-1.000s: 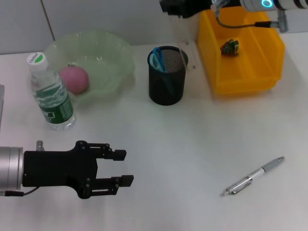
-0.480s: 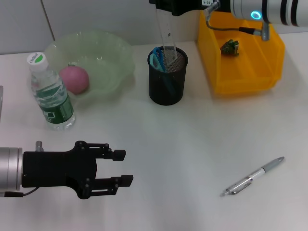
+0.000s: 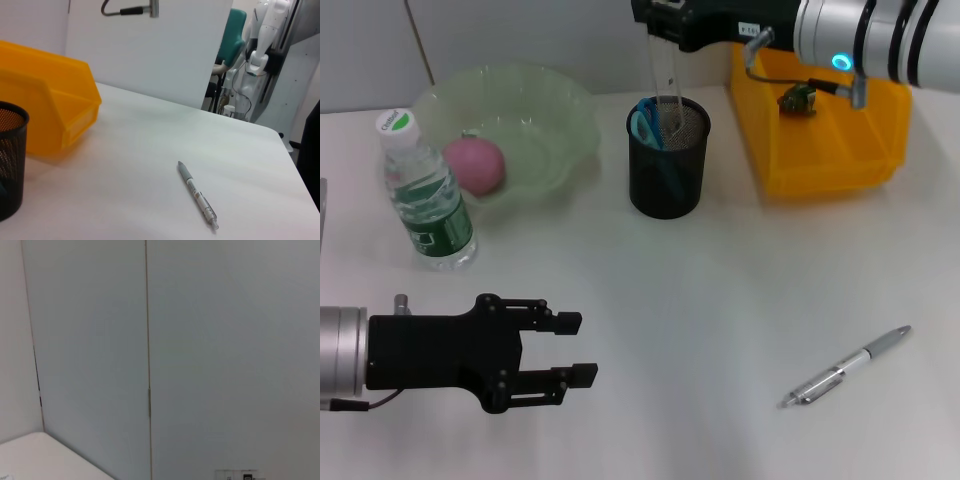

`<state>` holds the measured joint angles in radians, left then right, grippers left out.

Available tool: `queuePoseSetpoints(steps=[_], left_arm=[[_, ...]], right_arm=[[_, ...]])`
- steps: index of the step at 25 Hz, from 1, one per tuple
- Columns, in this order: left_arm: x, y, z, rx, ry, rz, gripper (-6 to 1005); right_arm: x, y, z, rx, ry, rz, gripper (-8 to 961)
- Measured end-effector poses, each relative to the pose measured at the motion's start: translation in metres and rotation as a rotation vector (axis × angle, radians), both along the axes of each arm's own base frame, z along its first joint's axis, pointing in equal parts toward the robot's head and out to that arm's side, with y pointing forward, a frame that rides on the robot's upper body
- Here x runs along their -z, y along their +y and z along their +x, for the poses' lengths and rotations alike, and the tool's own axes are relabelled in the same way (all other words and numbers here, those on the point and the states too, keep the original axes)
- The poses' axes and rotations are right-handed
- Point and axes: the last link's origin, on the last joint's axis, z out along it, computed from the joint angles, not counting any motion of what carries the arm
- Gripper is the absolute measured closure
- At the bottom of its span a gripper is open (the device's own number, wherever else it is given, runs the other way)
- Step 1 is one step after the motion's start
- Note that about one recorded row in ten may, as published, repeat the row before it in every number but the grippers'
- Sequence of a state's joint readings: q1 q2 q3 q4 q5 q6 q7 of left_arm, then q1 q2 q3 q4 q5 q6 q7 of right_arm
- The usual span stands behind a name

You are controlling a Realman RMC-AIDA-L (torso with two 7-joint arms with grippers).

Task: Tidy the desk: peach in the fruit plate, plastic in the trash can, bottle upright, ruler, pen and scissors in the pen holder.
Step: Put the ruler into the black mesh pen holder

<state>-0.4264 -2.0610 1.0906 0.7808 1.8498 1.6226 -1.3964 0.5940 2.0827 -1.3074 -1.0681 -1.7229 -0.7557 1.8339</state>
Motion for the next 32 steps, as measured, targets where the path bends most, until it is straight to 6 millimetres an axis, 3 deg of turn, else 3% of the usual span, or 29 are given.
queuePoseSetpoints(steps=[24,32], left_arm=[[0.000,0.000,0.000,-0.022,-0.013,-0.002,331],[-0.001,-0.002,-0.001,-0.024,-0.017,-0.004,320]], right_arm=[[0.033,-0.003,0.044,0.090,-0.039,-0.071,572],[0.033,-0.007,0.050,0.108,-0.022,-0.097,466]])
